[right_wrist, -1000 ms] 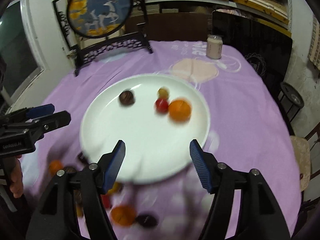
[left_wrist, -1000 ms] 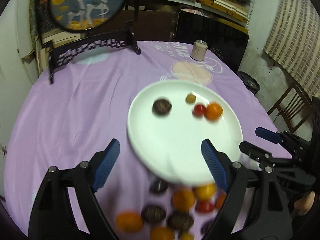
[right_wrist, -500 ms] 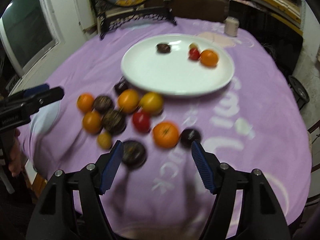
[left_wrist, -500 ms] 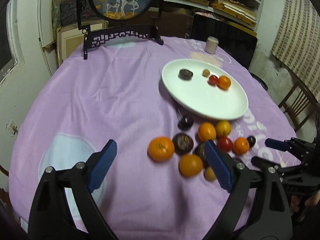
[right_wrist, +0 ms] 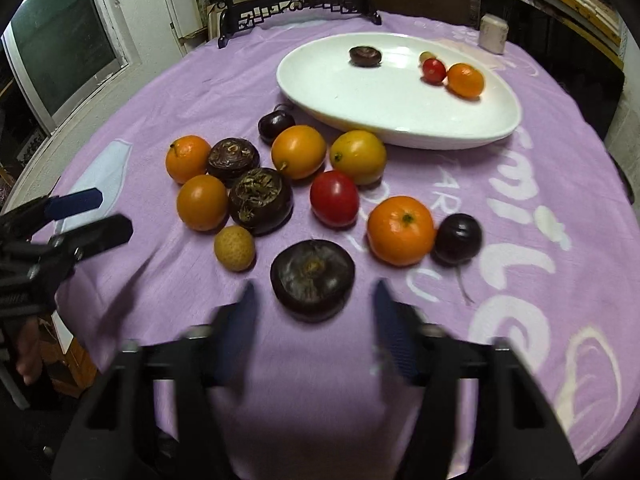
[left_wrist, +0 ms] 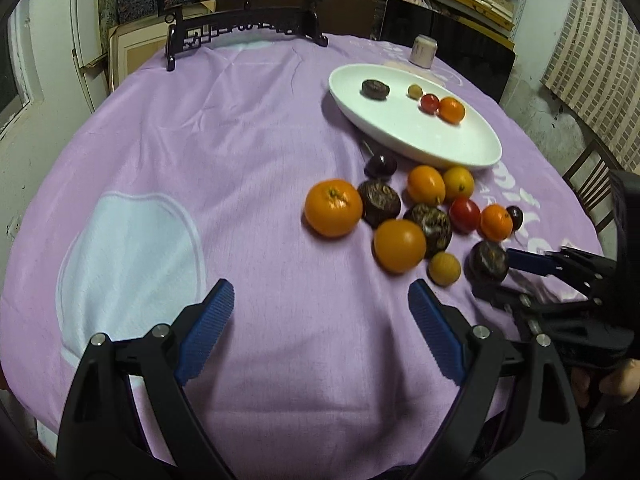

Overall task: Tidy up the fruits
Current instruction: 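Grasp a dark purple fruit with the right tool while the left tool grasps an orange fruit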

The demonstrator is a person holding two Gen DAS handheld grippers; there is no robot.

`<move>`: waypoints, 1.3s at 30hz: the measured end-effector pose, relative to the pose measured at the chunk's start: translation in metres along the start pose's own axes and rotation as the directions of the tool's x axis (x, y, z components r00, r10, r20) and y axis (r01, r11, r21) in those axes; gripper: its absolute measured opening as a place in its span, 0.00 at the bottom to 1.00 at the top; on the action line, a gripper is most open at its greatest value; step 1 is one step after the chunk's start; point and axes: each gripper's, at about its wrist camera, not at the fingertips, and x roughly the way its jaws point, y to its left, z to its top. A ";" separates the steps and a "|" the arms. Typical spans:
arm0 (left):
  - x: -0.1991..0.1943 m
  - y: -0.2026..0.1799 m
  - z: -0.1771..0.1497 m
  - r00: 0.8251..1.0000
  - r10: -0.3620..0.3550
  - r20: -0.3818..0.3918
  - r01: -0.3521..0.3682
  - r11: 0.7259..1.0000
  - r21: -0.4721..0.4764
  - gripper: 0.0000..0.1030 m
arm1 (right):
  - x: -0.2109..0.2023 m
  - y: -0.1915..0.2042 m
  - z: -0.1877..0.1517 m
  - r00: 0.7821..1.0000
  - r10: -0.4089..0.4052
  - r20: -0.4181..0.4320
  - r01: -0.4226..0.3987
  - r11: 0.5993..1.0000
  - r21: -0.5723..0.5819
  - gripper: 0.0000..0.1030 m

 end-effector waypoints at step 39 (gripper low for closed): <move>0.013 -0.057 0.021 0.993 -0.118 0.010 0.117 0.990 0.079 0.34 | -0.042 -0.039 -0.007 0.995 0.053 0.089 -0.063 0.991 0.116 0.41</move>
